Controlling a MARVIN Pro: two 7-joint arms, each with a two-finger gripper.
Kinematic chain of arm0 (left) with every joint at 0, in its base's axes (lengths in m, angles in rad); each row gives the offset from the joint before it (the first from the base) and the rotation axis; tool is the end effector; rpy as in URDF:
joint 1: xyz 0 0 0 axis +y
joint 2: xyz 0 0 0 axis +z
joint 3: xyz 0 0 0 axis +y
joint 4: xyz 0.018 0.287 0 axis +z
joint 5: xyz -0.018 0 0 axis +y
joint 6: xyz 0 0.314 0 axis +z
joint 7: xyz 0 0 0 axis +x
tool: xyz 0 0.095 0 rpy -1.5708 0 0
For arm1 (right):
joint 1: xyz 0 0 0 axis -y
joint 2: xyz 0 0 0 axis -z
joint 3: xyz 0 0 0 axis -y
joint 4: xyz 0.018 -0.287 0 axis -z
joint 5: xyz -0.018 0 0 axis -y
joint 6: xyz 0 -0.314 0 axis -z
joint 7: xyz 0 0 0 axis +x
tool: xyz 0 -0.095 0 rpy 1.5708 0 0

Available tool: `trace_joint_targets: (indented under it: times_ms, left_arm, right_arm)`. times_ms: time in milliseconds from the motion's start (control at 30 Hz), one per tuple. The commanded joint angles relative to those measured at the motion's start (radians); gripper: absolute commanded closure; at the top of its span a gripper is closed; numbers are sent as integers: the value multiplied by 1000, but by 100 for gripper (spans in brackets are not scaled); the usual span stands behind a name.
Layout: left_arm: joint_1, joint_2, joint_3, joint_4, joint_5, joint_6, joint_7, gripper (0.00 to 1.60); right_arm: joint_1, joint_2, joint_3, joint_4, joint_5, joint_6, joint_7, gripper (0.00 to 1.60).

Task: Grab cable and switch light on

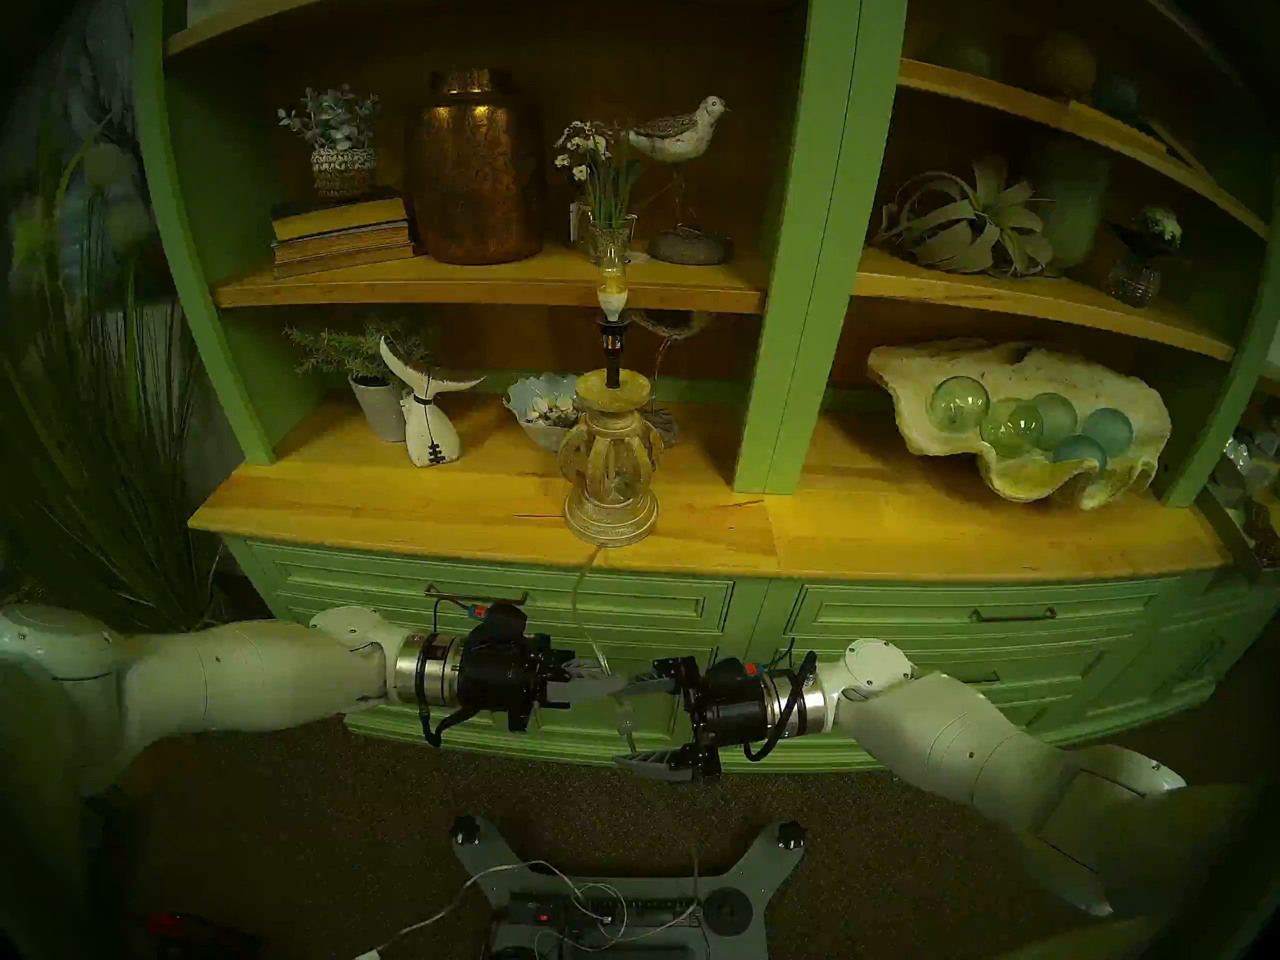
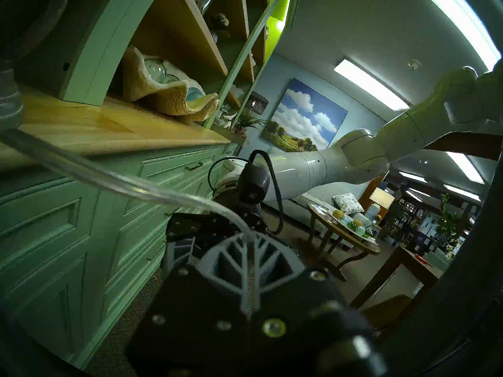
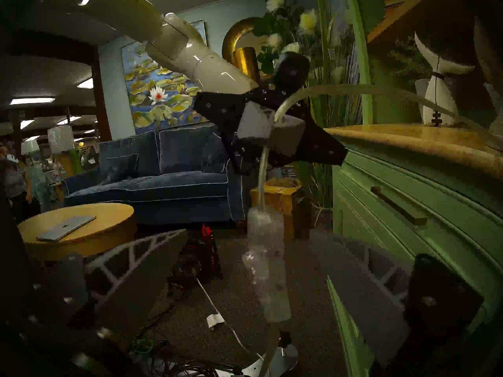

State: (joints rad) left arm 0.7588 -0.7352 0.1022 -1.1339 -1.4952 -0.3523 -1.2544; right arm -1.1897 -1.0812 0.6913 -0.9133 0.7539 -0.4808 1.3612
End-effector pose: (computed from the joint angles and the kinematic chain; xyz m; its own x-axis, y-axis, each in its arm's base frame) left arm 0.3472 0.0318 -0.3750 0.4582 -0.0314 0.8883 -0.8885 0.0109 0.4587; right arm 0.3370 0.0362 -0.4329 0.1267 0.0517 0.9906 0.9857 0.1055 -0.1315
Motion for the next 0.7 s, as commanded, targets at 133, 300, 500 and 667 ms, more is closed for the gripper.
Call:
trace_joint_targets:
  times_ms: [133,300,500,667]
  left_arm:
    - [-20,1,-17,-8,-10,2,-6,160]
    - [-20,1,-17,-8,-10,2,-6,160]
    - [-20,1,-17,-8,-10,2,-6,160]
    - [-21,1,-17,-9,-10,2,-6,160]
  right_arm:
    - [60,-1,-43,2,58,-11,99,83]
    - [72,-1,-70,9,72,-16,88,94]
    - [89,-2,-103,16,88,-18,83,108]
    - [100,-12,-124,45,102,-33,81,160]
